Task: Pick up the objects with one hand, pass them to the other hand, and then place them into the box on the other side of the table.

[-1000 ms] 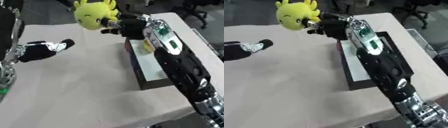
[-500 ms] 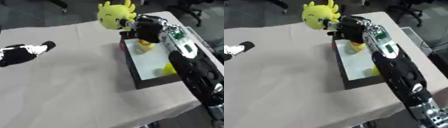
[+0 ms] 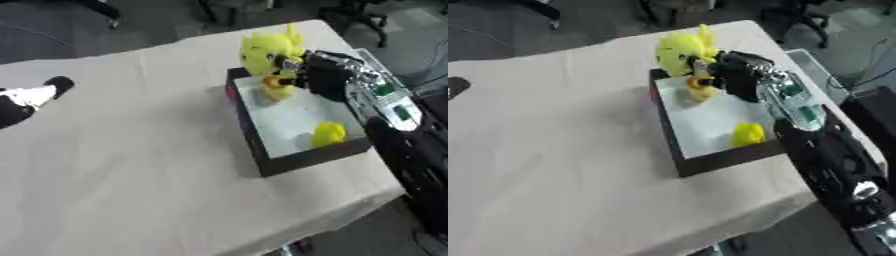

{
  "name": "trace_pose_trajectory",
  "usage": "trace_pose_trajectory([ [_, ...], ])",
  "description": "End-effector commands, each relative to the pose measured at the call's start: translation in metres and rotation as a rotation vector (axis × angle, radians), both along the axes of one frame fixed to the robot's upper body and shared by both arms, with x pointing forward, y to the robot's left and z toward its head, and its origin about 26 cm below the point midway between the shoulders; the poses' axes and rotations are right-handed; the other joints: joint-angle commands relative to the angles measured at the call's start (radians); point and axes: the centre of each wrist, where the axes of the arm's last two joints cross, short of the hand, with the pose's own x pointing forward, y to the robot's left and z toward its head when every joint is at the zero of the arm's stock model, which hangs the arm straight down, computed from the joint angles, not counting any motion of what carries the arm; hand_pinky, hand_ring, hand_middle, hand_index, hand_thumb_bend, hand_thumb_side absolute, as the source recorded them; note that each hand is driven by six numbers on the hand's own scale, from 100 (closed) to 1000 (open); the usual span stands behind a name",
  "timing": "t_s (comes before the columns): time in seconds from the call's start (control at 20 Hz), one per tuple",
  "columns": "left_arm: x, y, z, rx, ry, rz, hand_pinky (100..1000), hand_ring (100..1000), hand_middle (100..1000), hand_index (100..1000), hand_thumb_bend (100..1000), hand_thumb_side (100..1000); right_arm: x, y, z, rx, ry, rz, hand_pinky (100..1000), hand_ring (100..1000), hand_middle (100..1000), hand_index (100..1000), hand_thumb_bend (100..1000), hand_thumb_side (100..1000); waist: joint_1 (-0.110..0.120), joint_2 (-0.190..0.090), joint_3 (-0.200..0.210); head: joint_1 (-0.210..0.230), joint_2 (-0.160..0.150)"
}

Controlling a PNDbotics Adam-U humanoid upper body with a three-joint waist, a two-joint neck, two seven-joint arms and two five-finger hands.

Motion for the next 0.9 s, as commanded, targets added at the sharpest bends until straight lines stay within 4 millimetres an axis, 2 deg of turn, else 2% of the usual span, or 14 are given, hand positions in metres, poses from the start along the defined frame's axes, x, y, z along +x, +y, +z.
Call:
trace_pose_trajectory([
  [0.05, -0.003, 0.007, 0.011, -0.006, -0.050, 0.017, 791, 739, 683, 872, 860, 563, -0.008, -0.024, 0.009, -0.115, -0.060, -0.106, 1000, 1000, 1000, 706, 100, 234, 0.015, -0.030, -0.003, -0.006, 0.000],
  [0.2, -0.004, 0.007, 0.013, -0.020, -0.066, 0.019, 790, 736, 680, 880, 856, 560, -0.014, -0.037, -0.001, -0.185, -0.065, -0.156, 1000, 1000, 1000, 711, 100, 244, 0.018, -0.031, -0.002, -0.002, -0.001],
  [0.3, -0.004, 0.007, 0.014, -0.024, -0.075, 0.018, 790, 736, 679, 877, 861, 557, -0.017, -0.042, -0.004, -0.226, -0.077, -0.165, 1000, 1000, 1000, 771, 100, 238, 0.019, -0.031, -0.002, -0.001, -0.001],
  [0.35, -0.004, 0.007, 0.015, -0.025, -0.077, 0.019, 790, 736, 679, 878, 861, 556, -0.018, -0.044, -0.005, -0.245, -0.090, -0.163, 1000, 1000, 1000, 816, 100, 224, 0.019, -0.031, -0.002, -0.001, -0.002],
  [0.45, -0.004, 0.007, 0.015, -0.026, -0.079, 0.020, 790, 737, 680, 878, 862, 557, -0.020, -0.047, -0.005, -0.279, -0.120, -0.155, 1000, 1000, 1000, 975, 100, 203, 0.020, -0.031, -0.002, 0.000, -0.001],
  [0.5, -0.004, 0.007, 0.015, -0.027, -0.079, 0.021, 790, 737, 680, 878, 863, 556, -0.021, -0.048, -0.004, -0.298, -0.149, -0.145, 1000, 1000, 1000, 1000, 100, 198, 0.020, -0.031, -0.002, 0.000, -0.001],
  [0.75, -0.004, 0.008, 0.015, -0.030, -0.080, 0.025, 790, 737, 680, 878, 866, 554, -0.024, -0.051, -0.002, -0.406, -0.290, -0.076, 1000, 1000, 1000, 1000, 100, 219, 0.019, -0.030, -0.001, 0.004, 0.000],
  [0.9, -0.004, 0.008, 0.014, -0.031, -0.080, 0.029, 797, 737, 680, 878, 868, 556, -0.024, -0.053, -0.001, -0.461, -0.329, -0.048, 1000, 1000, 1000, 1000, 100, 303, 0.019, -0.030, 0.000, 0.006, -0.002],
])
